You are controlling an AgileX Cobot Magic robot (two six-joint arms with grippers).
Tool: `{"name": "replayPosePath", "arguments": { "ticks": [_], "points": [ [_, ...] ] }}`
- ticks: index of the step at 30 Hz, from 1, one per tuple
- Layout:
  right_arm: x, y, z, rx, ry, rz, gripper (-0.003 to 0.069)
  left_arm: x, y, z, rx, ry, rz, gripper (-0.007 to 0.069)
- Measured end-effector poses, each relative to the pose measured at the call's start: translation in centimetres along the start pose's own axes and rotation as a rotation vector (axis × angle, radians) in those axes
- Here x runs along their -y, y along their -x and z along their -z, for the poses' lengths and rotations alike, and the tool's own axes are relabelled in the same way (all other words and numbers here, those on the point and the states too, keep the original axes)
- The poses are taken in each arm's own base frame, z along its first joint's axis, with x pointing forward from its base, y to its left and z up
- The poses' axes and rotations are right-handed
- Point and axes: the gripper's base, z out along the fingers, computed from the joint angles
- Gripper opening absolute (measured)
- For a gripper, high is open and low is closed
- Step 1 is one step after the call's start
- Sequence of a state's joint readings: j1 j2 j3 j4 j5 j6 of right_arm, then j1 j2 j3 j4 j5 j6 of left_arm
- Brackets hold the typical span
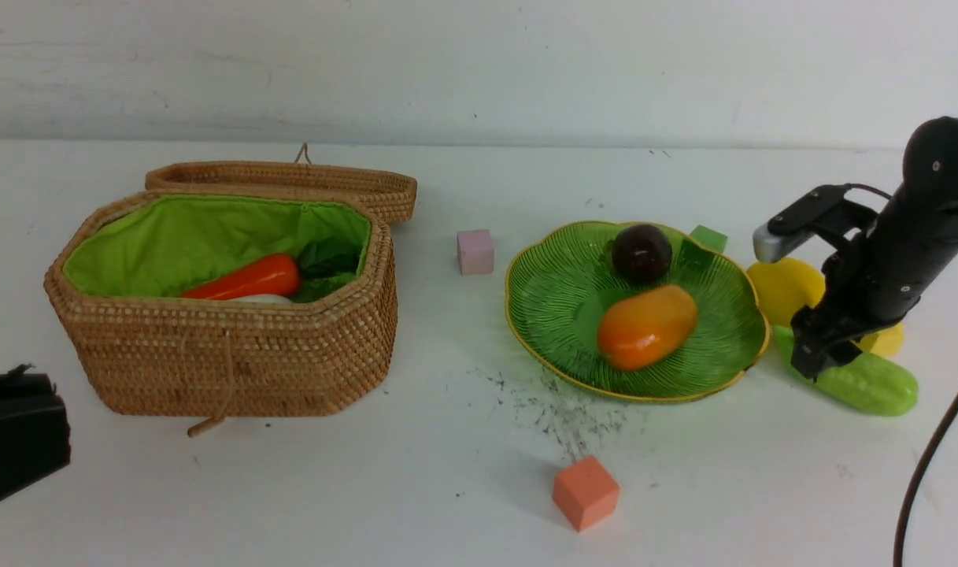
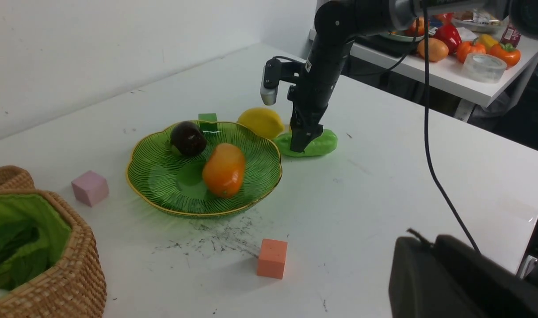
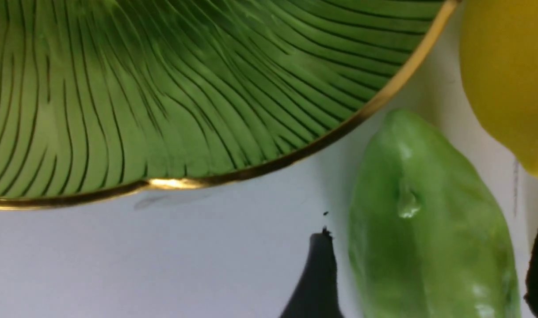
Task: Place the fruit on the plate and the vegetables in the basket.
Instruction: Take a chayote with your right arm and place it on the basket on the left.
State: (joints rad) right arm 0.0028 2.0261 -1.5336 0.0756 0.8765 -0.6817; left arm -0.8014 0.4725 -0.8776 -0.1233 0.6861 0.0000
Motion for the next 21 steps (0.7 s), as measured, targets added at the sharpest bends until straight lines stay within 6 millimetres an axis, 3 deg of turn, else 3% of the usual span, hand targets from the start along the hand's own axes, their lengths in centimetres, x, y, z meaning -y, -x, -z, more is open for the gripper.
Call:
{"name": "replayPosePath", "arguments": {
  "ticks": [13,18,21],
  "points": [
    [-0.4,-0.6,-2.8,-0.072,0.069,-0.012,0.0552,0.0,-0.1,0.0,-0.016,0.000,0.000,0.0039],
    [-0.6,-0.7,-2.8,-0.087,0.086,-0.017,0.0463,0.0,-0.2,0.0,-0.017,0.000,0.000,0.0039],
    [-0.8,-0.8,-2.8,-0.093,0.114,-0.031,0.0447,0.0,-0.2,0.0,-0.024,0.000,0.000,0.0039]
  ]
}}
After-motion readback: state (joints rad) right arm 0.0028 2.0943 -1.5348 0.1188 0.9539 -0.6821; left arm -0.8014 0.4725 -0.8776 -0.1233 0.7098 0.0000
